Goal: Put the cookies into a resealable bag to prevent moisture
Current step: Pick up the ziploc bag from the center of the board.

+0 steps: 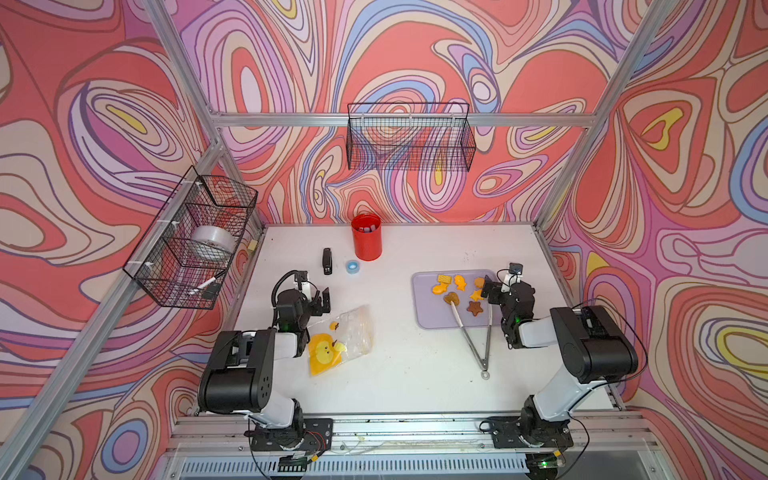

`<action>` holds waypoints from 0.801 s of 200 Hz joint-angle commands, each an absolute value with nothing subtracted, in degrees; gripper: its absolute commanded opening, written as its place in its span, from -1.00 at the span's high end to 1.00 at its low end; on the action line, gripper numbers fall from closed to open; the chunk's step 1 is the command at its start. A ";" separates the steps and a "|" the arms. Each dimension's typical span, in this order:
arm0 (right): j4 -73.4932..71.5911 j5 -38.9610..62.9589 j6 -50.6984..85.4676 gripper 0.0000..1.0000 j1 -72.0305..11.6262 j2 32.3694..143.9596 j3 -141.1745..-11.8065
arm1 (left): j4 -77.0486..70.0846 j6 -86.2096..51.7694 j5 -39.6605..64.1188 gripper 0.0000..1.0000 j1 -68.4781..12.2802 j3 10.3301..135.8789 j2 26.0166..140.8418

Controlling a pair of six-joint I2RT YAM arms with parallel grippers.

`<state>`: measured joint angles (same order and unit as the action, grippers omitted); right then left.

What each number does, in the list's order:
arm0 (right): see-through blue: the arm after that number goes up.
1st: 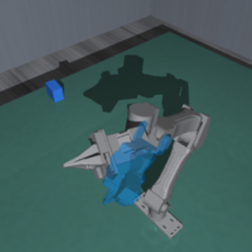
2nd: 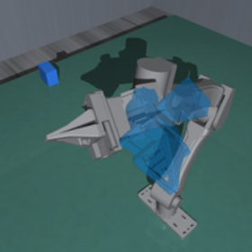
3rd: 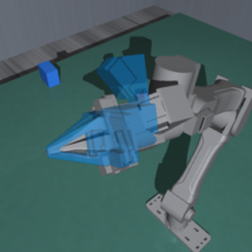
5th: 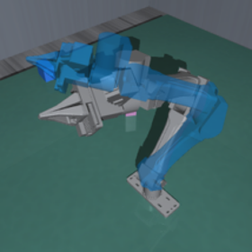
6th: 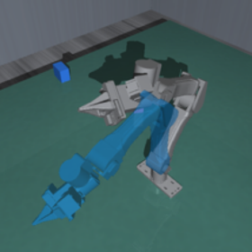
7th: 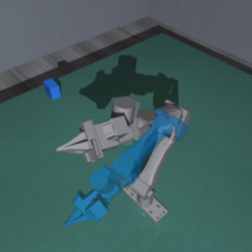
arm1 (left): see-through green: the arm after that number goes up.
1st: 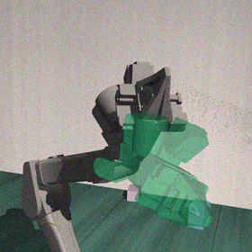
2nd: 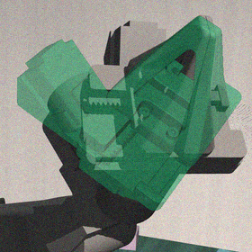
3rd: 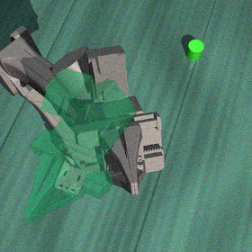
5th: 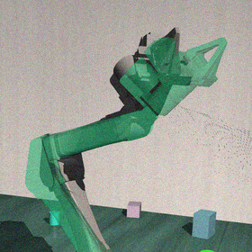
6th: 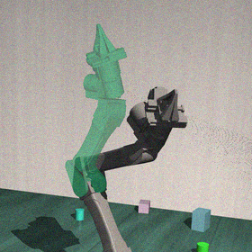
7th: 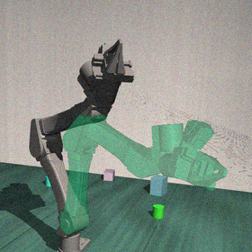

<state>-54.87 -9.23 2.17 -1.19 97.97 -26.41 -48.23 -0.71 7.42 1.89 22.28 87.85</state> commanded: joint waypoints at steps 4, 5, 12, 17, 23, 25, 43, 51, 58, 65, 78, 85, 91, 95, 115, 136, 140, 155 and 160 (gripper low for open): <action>-55.81 -9.40 2.02 -0.97 -1.14 98.34 -26.46 | -50.53 -0.94 6.88 -1.00 2.05 21.62 88.09; -55.81 -9.40 2.02 -0.97 -1.14 98.34 -26.46 | -50.53 -0.95 6.91 -1.00 2.03 21.62 88.08; -55.81 -9.40 2.03 -0.97 -1.14 98.30 -26.46 | -50.62 -0.92 6.92 -0.99 2.02 21.60 88.12; -55.81 -9.40 2.02 -0.97 -1.14 98.35 -26.49 | -50.62 -0.92 6.93 -1.00 2.03 21.56 88.10; -55.81 -9.40 2.02 -0.97 -1.14 98.32 -26.46 | -50.55 -0.92 6.94 -0.99 2.02 21.55 88.11; -55.81 -9.40 2.02 -0.97 -1.12 98.34 -26.46 | -50.58 -0.91 6.92 -0.99 2.02 21.58 88.08; -55.81 -9.36 2.02 -0.97 -1.19 98.35 -26.46 | -50.55 -1.02 6.84 -1.00 2.03 21.60 88.14; -55.81 -9.40 2.02 -0.97 -1.14 98.35 -26.46 | -50.32 -1.26 5.92 -1.00 2.03 21.74 88.15; -55.81 -9.40 2.01 -0.97 -1.15 98.35 -26.46 | -50.19 -1.66 4.98 -0.99 2.04 21.74 88.09; -55.81 -9.40 2.02 -0.97 -1.14 98.35 -26.49 | -49.99 -1.67 4.92 -0.99 2.02 21.91 88.17; -55.81 -9.39 2.02 -0.97 -1.14 98.35 -26.46 | -49.98 -1.68 4.92 -1.00 2.02 21.75 88.10; -55.81 -9.36 2.02 -0.97 -1.14 98.30 -26.47 | -50.09 -1.68 4.92 -0.99 2.02 21.80 88.13; -55.81 -9.38 2.02 -0.97 -1.14 98.35 -26.46 | -50.10 -1.67 4.84 -0.99 2.02 21.85 88.23; -55.82 -9.40 2.02 -0.97 -1.14 98.35 -26.46 | -49.95 -1.69 4.82 -1.00 2.09 21.95 88.16; -55.72 -9.39 2.02 -0.97 -1.12 98.31 -26.54 | -49.75 -1.67 4.83 -1.00 2.02 22.09 88.17; -55.63 -9.38 2.02 -0.97 -1.14 98.35 -26.61 | -49.44 -1.71 4.83 -0.99 2.02 22.28 88.25; -55.63 -9.33 2.03 -0.97 -1.14 98.35 -26.63 | -49.40 -1.67 4.83 -1.00 2.02 22.26 88.24; -55.59 -9.35 2.01 -0.97 -1.14 98.36 -26.64 | -49.39 -1.72 4.76 -1.00 2.05 22.32 88.24; -55.55 -9.30 2.02 -0.97 -1.14 98.40 -26.63 | -49.40 -1.67 4.80 -0.99 2.03 22.28 88.29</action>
<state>-54.87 -9.21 2.17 -1.19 97.97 -26.41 -48.23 -1.10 5.39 1.89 22.28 87.85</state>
